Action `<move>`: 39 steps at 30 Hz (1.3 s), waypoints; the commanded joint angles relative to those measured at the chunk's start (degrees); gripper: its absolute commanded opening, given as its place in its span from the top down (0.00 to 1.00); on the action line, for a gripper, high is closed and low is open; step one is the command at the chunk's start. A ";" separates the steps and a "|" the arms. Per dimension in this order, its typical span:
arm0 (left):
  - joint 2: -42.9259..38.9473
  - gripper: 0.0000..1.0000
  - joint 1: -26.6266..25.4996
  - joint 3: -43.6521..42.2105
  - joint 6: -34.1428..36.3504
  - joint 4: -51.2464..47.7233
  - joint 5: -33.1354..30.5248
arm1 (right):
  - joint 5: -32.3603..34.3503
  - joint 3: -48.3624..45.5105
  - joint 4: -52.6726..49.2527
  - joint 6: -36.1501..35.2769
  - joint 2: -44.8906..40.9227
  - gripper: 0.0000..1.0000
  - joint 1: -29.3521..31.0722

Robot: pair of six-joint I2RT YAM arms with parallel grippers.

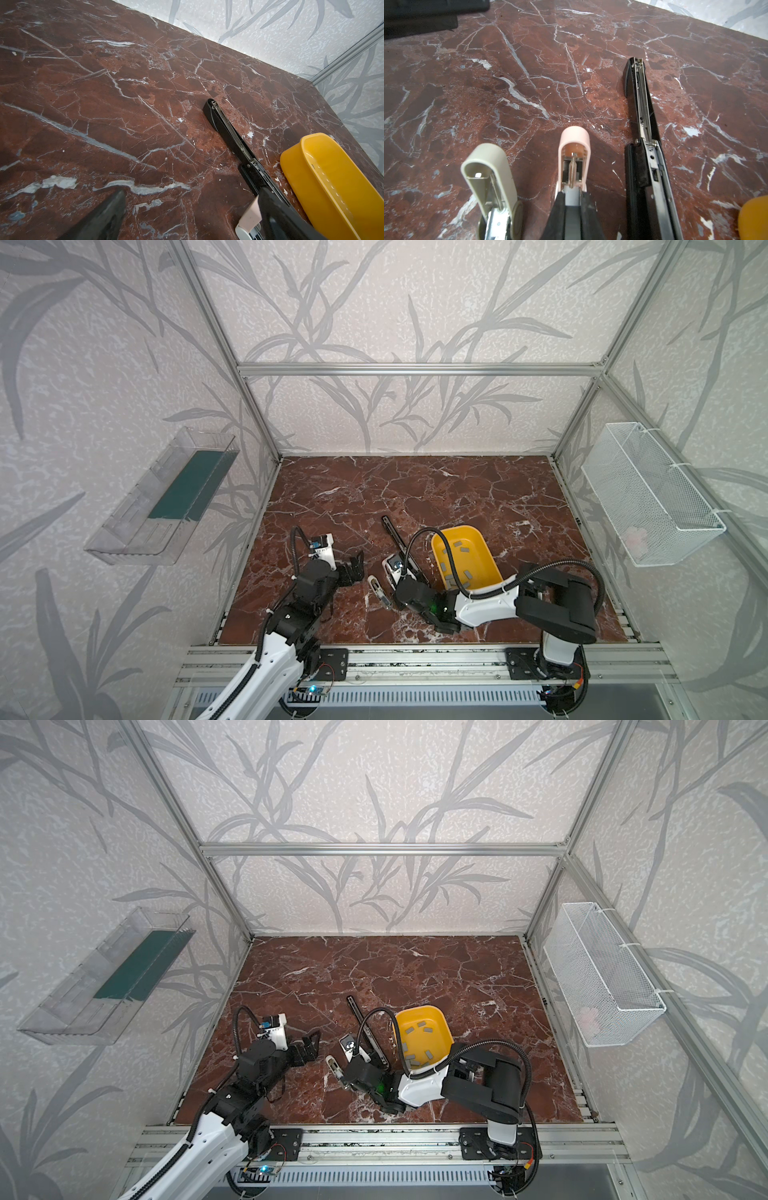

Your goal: Load the staples into the stapler

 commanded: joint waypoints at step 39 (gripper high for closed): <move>0.03 0.01 -0.45 0.29 0.30 1.06 -0.63 | 2.17 0.51 0.90 0.35 0.12 0.90 1.82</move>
